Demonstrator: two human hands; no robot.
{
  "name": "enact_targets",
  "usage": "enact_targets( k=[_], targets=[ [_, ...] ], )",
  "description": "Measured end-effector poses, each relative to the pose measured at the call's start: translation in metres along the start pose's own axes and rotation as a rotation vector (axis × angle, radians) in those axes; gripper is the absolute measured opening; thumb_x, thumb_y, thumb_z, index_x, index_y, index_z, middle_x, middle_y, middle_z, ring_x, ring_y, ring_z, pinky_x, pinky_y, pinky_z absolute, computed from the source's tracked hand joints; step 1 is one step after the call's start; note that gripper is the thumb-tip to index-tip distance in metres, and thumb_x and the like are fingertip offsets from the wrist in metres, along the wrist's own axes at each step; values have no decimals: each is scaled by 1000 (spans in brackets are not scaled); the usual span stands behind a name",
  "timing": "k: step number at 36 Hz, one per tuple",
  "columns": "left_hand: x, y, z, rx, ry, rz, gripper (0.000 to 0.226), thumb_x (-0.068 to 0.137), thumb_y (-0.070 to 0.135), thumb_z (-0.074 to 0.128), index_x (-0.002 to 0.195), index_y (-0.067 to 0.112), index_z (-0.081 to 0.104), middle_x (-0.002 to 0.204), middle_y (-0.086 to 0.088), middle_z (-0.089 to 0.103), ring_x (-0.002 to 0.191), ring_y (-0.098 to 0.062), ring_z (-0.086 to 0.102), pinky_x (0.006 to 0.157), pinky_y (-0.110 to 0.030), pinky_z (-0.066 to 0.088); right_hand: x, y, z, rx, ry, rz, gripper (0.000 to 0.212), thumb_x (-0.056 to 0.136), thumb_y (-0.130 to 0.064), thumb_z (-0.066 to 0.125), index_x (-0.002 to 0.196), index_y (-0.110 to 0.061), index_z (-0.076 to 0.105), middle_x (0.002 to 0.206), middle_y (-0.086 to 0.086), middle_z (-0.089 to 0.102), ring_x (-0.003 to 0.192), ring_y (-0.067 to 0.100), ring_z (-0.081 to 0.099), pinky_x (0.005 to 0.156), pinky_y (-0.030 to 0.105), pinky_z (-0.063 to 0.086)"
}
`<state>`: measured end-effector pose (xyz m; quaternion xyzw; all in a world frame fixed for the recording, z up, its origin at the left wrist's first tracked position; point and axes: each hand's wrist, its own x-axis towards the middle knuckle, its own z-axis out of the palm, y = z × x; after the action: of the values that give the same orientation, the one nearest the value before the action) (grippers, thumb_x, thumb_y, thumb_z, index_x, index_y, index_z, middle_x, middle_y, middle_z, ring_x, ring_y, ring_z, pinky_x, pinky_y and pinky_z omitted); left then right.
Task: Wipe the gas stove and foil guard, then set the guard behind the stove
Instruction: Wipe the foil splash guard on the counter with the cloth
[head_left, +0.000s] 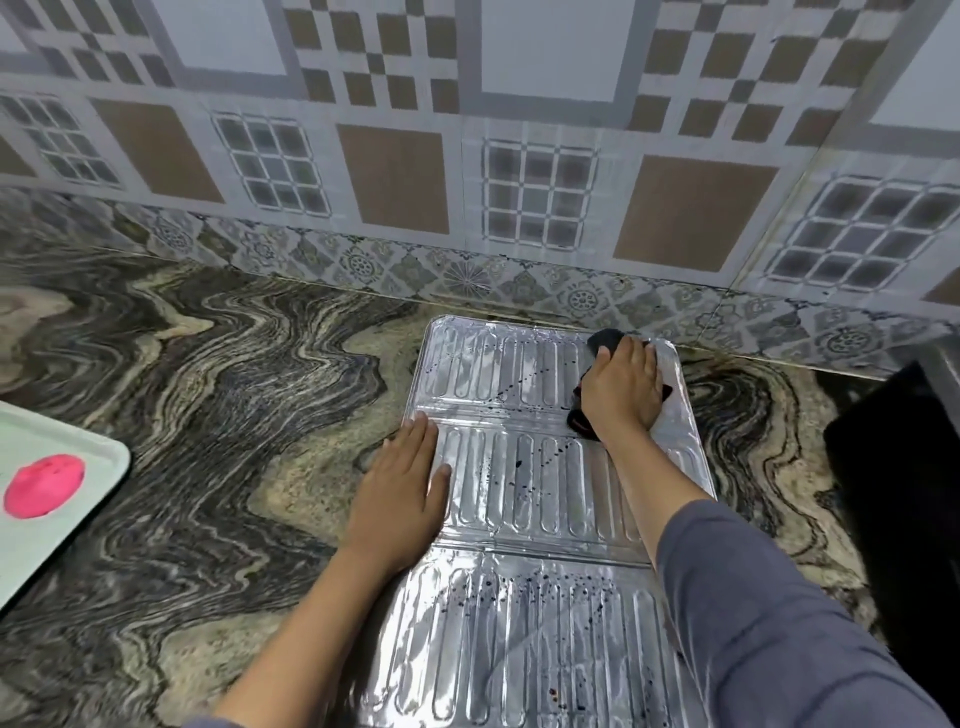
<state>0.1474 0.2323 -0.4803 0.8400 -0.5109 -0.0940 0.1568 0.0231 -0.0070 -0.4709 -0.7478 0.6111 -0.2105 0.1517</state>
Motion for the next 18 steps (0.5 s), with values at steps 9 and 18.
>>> enact_targets(
  k=[9,18],
  targets=[
    [-1,1,-2,-19,-1,-12,70,87,55,1,149,22,6,152,12,-6,141,-2,-4,116,-24,-3,-8,-38,19,-67,-114,-79,54,100,-28,24,146,-1,17,156,13,17,145,26,9,119,36,5],
    [-2,2,-4,-54,-32,-26,58,98,45,17,149,22,2,157,9,-5,144,-5,-8,118,-25,-5,-21,-73,31,-92,-184,-214,55,100,-28,24,146,-1,15,156,14,15,146,26,8,119,36,6]
  ],
)
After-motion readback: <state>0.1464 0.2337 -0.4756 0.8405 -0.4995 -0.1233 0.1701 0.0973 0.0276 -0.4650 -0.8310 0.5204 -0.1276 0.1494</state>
